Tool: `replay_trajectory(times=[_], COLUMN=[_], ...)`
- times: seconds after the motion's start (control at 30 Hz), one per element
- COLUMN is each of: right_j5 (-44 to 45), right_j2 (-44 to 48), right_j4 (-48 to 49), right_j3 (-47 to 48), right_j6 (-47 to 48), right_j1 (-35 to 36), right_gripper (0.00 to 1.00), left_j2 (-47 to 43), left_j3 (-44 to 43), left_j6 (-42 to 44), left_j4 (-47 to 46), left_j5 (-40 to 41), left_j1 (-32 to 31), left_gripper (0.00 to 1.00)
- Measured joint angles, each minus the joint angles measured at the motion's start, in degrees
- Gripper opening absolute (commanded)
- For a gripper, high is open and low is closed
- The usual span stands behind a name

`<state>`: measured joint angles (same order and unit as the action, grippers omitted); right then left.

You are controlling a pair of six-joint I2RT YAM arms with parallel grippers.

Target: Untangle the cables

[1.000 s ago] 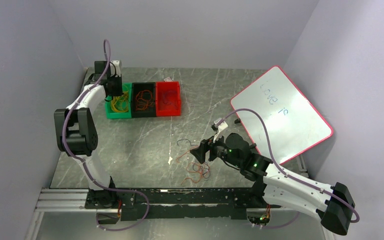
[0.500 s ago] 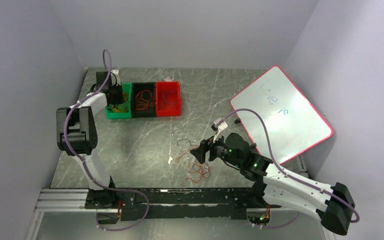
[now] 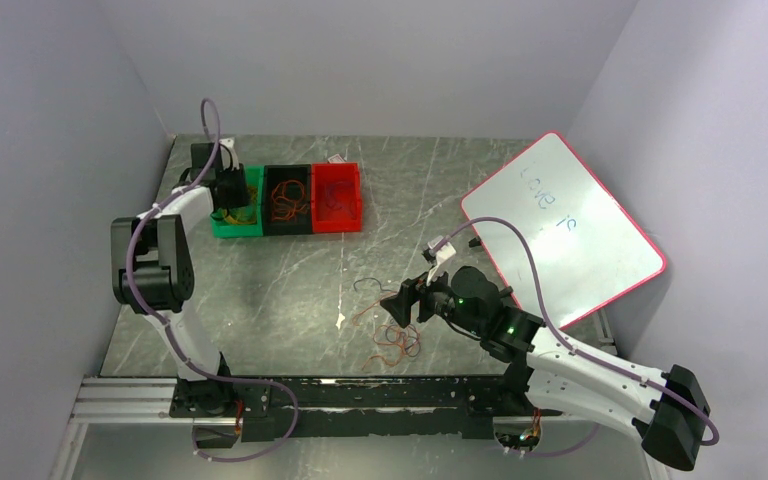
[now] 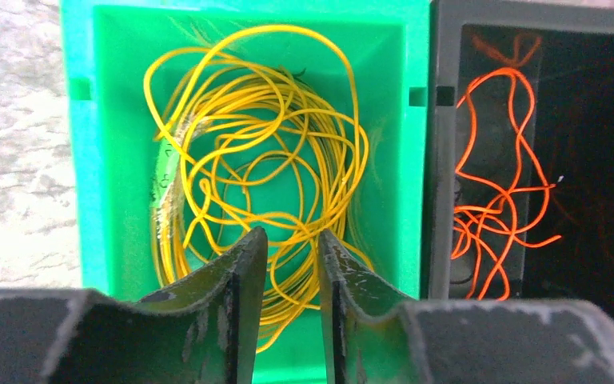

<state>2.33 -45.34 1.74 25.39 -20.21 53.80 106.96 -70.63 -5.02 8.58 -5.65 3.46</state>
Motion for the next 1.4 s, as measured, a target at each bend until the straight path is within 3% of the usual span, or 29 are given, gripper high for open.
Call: replay_trajectory(times=[0.43, 0.83, 1.03, 1.17, 1.4], right_j5=[-0.24, 4.26, 12.17, 14.97, 13.86], right_j2=[-0.02, 0.57, 0.83, -0.2, -10.29], right_j4=[0.04, -2.95, -7.93, -11.54, -18.32], right_j3=[0.0, 0.48, 2.01, 3.56, 11.37], right_j6=[-0.07, -1.53, -5.46, -8.17, -7.19], right_j1=[0.0, 0.0, 0.0, 0.0, 0.0], right_gripper=[0.79, 0.79, 0.79, 0.78, 0.77], left_j2=[-12.66, -23.56, -33.62, -40.11, -49.53], left_j3=[0.39, 3.48, 9.49, 14.1, 23.02], left_j6=[-1.22, -4.07, -6.58, -7.89, -9.53], left_j4=[2.03, 4.63, 6.32, 7.32, 10.29], left_j5=[3.69, 3.32, -1.68, -6.64, -14.91], left_j1=[0.11, 0.24, 0.26, 0.26, 0.22], left_gripper=[0.5, 0.51, 0.53, 0.62, 0.6])
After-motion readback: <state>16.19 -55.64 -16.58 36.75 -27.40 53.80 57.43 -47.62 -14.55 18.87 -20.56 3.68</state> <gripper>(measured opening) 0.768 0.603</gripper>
